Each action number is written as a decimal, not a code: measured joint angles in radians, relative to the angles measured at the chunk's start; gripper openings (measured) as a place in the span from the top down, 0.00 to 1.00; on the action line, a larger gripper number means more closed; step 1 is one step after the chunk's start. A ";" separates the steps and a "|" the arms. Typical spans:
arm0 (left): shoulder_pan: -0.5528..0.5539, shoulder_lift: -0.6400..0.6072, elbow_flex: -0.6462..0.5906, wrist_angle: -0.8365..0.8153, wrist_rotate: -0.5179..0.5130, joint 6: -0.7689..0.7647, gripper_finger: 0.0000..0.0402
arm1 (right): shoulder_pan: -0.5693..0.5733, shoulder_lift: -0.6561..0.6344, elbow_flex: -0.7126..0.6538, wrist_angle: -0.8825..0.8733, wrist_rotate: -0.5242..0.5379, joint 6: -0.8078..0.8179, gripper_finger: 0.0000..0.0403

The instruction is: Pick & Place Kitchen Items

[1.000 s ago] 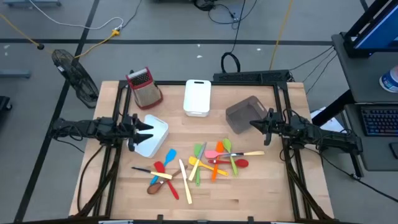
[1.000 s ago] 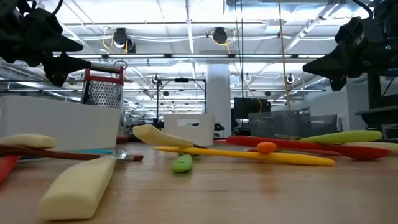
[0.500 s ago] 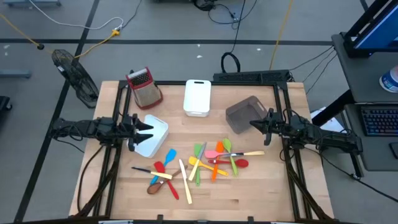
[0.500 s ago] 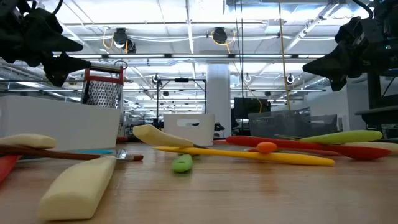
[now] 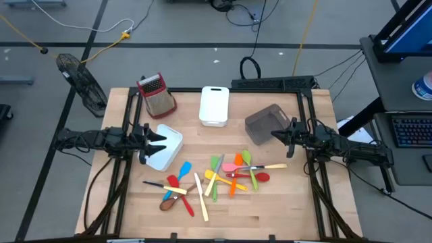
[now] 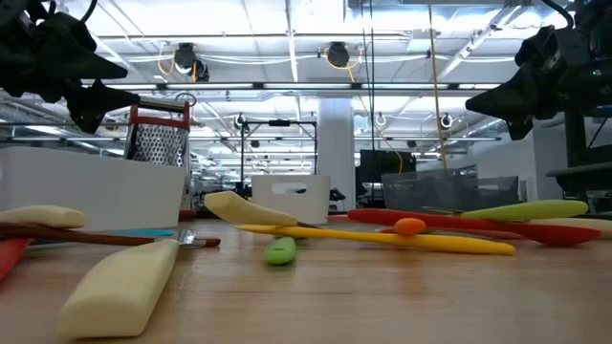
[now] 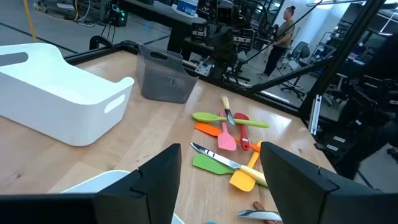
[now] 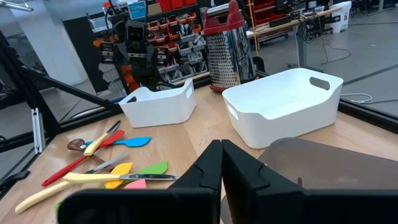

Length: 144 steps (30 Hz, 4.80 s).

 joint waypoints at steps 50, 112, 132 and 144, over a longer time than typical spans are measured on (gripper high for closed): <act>0.001 0.000 0.000 0.023 -0.133 0.046 0.44 | 0.000 0.000 0.000 0.002 0.005 0.195 0.99; 0.001 0.000 0.000 0.018 -0.143 0.003 0.44 | 0.268 0.872 0.578 -0.656 -0.210 -0.370 0.99; 0.001 0.000 0.000 0.013 -0.142 0.003 0.44 | 0.336 1.081 0.578 -0.646 -0.209 -0.235 0.62; 0.001 0.000 0.000 0.014 -0.142 -0.004 0.44 | 0.336 1.165 0.578 -0.643 -0.210 -0.235 0.49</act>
